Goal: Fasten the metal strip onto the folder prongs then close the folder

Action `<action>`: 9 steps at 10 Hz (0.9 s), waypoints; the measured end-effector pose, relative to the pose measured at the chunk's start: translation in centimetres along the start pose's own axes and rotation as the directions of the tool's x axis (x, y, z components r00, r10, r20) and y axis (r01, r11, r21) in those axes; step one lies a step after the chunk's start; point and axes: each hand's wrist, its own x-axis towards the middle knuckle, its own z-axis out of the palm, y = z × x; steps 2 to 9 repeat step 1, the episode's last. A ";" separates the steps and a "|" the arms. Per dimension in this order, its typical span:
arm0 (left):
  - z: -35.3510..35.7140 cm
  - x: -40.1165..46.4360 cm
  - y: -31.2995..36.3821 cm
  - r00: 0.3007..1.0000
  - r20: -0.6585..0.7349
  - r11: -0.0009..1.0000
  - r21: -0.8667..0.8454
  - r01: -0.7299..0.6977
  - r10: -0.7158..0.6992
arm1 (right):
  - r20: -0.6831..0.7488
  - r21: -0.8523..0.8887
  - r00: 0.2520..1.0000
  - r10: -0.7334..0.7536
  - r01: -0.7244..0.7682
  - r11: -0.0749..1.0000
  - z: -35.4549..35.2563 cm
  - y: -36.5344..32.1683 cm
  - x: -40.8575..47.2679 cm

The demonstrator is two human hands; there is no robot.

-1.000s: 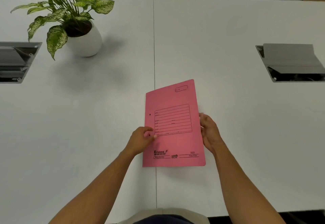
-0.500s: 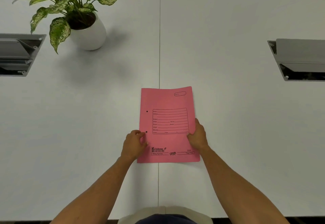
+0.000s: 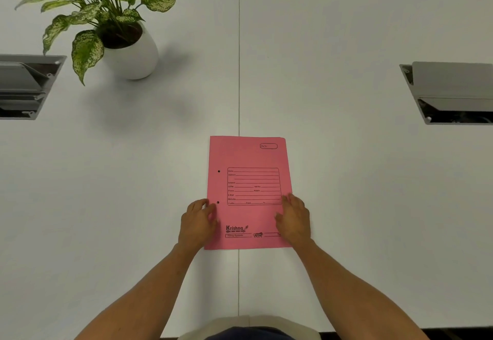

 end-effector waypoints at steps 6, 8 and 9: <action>0.2 0.5 0.0 0.996 -0.081 0.998 -0.050 -0.042 0.037 | -0.033 -0.026 0.997 -0.069 0.068 0.997 0.2 -0.2 -0.2; 0.2 0.5 0.0 0.996 -0.081 0.998 -0.050 -0.042 0.037 | -0.033 -0.026 0.997 -0.069 0.068 0.997 0.2 -0.2 -0.2; 0.2 0.5 0.0 0.996 -0.081 0.998 -0.050 -0.042 0.037 | -0.033 -0.026 0.997 -0.069 0.068 0.997 0.2 -0.2 -0.2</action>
